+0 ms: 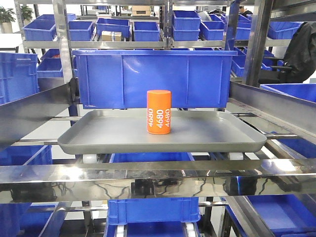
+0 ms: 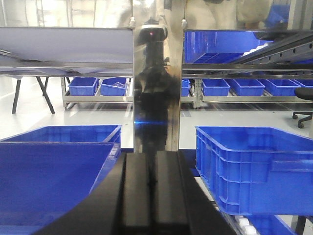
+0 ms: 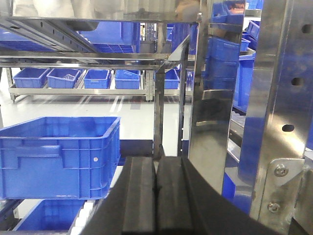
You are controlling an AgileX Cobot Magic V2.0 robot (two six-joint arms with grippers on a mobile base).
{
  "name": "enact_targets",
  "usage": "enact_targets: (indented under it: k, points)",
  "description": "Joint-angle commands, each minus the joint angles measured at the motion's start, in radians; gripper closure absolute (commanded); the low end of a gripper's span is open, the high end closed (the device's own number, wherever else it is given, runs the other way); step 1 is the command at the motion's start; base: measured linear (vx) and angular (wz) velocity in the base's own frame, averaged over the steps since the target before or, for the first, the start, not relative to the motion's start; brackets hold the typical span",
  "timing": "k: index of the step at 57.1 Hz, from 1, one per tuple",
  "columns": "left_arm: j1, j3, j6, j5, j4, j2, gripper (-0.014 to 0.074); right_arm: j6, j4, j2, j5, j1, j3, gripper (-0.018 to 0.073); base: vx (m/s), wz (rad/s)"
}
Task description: Grab orange capacitor from left shelf to right conveyor
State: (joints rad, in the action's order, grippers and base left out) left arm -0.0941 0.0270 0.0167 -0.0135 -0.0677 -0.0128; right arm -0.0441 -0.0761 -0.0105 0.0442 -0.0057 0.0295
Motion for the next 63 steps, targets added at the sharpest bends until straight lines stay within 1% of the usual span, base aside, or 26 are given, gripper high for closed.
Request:
enact_targets:
  k: [1,63]
  points:
    - [0.002,0.032,-0.006,0.081,-0.007,-0.011,0.0602,0.01,-0.007,-0.011,-0.078,-0.005,0.008,0.0568,0.0,0.0]
    - [0.002,0.032,-0.006,0.081,-0.007,-0.011,0.0602,0.01,-0.007,-0.011,-0.079,-0.005,0.008,0.0568,0.0,0.0]
